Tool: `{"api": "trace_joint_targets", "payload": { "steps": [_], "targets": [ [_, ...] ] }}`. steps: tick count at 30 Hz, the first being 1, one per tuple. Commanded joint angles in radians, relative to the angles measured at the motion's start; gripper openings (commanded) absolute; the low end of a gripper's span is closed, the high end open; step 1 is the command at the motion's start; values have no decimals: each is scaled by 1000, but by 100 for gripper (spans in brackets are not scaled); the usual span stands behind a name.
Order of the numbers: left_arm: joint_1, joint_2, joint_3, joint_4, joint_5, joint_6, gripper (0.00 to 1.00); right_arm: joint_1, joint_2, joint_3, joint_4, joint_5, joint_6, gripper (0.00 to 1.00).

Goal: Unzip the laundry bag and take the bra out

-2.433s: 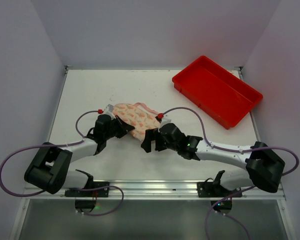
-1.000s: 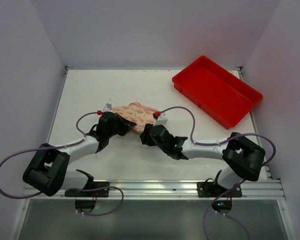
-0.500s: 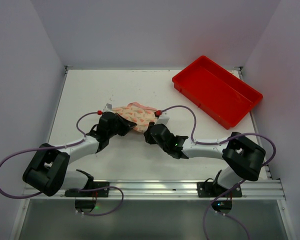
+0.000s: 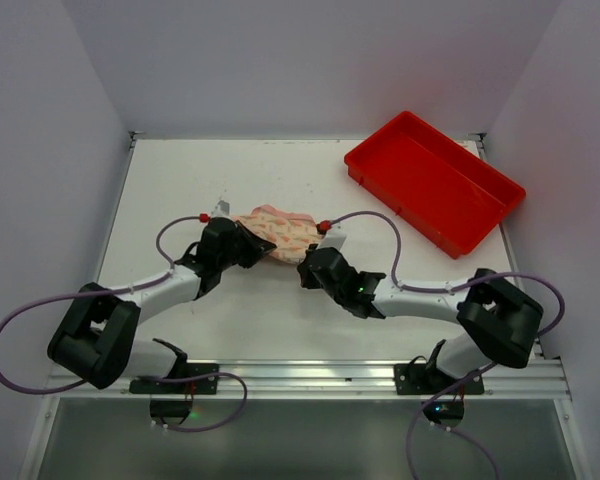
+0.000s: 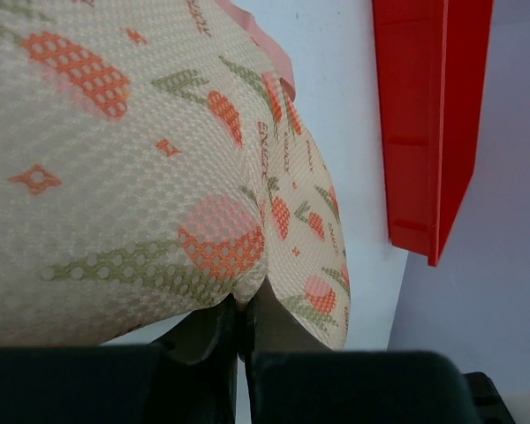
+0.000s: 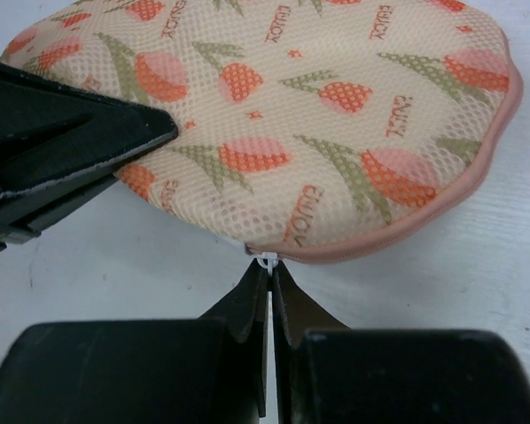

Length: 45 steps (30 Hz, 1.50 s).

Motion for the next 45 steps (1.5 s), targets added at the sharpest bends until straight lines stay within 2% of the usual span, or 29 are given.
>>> {"api": "trace_joint_targets", "payload": {
  "steps": [1,6,10,11,14,16,18,19,20,22,23,25,28,30,33,34,36,40,41,44,45],
  "targets": [
    [13,32,93,-42,-12,138,0,-43,-122,-28,-86,3,-34,0],
    [82,108,159,-41,90,282,0,-112,-222,-75,-212,-118,-68,0],
    [131,202,232,-59,220,496,0,-172,-298,-92,-294,-245,-115,0],
    [139,226,257,-94,280,536,0,-171,-321,-89,-323,-262,-129,0],
    [157,293,339,-169,336,656,2,-171,-309,-62,-317,-368,-183,0],
    [163,298,364,-182,350,667,13,-153,-273,-11,-306,-432,-189,0],
    [168,275,343,-196,331,602,32,-131,-194,61,-297,-434,-191,0],
    [173,238,334,-208,313,575,48,-113,-167,87,-286,-440,-186,0],
    [174,209,320,-243,292,552,78,-106,-138,107,-256,-440,-181,0],
    [173,108,265,-252,212,475,96,-99,-49,171,-220,-474,-154,0],
    [173,68,224,-302,165,454,100,-96,-21,193,-200,-492,-149,0],
    [171,-39,183,-317,137,392,100,-87,56,256,-188,-494,-138,0],
    [151,-145,94,-291,110,290,100,-80,112,300,-157,-505,-132,0],
    [101,-167,41,-272,95,230,99,-79,129,323,-157,-496,-134,0],
    [41,-149,8,-216,61,187,89,-77,149,327,-137,-489,-131,0],
    [35,-139,2,-200,57,181,82,-77,155,327,-137,-488,-129,0],
    [28,-113,-4,-191,49,170,75,-77,156,320,-140,-486,-128,0],
    [27,-89,7,-179,31,170,43,-77,116,271,-154,-474,-131,0],
    [27,-89,16,-179,31,175,23,-77,91,256,-157,-473,-132,0],
    [30,-90,56,-218,5,213,0,-83,24,161,-166,-448,-152,0],
    [30,-89,71,-240,-8,251,0,-92,5,141,-171,-448,-158,0]
  ]
}}
